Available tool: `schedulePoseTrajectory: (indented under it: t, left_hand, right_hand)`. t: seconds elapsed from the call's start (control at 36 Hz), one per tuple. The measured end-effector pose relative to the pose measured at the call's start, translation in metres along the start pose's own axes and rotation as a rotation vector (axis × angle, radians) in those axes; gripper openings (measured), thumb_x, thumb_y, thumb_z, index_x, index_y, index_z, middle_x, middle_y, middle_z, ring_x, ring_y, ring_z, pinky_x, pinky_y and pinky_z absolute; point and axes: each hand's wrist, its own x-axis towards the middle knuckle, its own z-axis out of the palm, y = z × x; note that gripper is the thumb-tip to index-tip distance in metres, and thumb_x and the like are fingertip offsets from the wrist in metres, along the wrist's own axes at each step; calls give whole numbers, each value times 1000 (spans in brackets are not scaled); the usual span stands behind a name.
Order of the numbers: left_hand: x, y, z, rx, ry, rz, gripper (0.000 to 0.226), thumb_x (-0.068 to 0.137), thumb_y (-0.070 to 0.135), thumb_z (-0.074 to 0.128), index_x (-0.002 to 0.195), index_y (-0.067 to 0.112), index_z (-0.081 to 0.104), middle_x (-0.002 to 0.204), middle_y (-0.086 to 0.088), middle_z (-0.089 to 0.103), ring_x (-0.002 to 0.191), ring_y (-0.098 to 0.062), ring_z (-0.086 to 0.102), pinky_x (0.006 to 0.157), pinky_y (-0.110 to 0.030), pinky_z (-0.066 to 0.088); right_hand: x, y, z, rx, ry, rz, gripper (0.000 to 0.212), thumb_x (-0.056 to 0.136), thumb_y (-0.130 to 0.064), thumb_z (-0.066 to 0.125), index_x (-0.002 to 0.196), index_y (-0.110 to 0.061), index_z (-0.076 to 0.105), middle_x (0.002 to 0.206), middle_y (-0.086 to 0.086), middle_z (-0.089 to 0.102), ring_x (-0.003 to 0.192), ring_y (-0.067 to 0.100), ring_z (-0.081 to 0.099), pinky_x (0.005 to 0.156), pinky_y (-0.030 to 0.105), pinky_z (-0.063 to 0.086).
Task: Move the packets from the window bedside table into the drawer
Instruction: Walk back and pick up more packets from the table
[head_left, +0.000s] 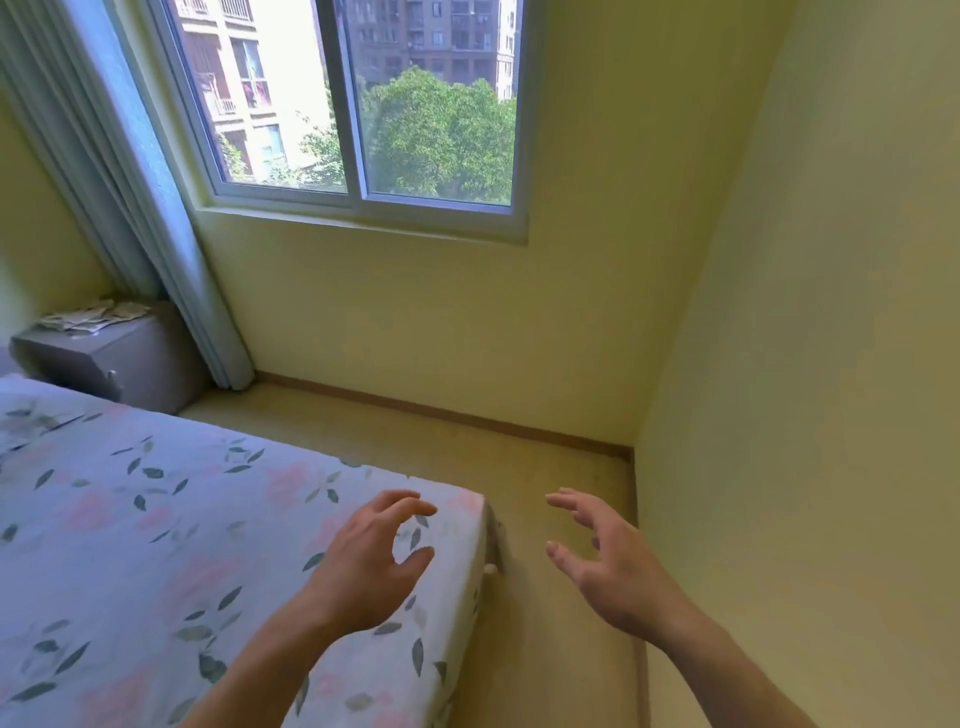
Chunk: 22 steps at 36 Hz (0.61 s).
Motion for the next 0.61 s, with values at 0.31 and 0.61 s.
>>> schedulePoseTrajectory:
  t: [0.31, 0.61]
  left_hand:
    - [144, 3, -5, -52, 131, -196, 35, 92, 41, 65, 125, 48, 54, 137, 32, 41, 125, 1, 45, 108, -23, 37]
    - [330, -44, 0, -110, 243, -338, 37, 91, 36, 67, 126, 44, 56, 135, 26, 46, 126, 2, 44, 108, -23, 36]
  right_hand:
    - [210, 6, -82, -52, -189, -130, 55, 93, -36, 68, 142, -44, 44, 151, -24, 39, 140, 1, 36, 119, 37, 36]
    - [437, 12, -94, -65, -293, -234, 54, 92, -38, 68, 140, -48, 45, 150, -27, 40, 139, -3, 36, 120, 36, 34]
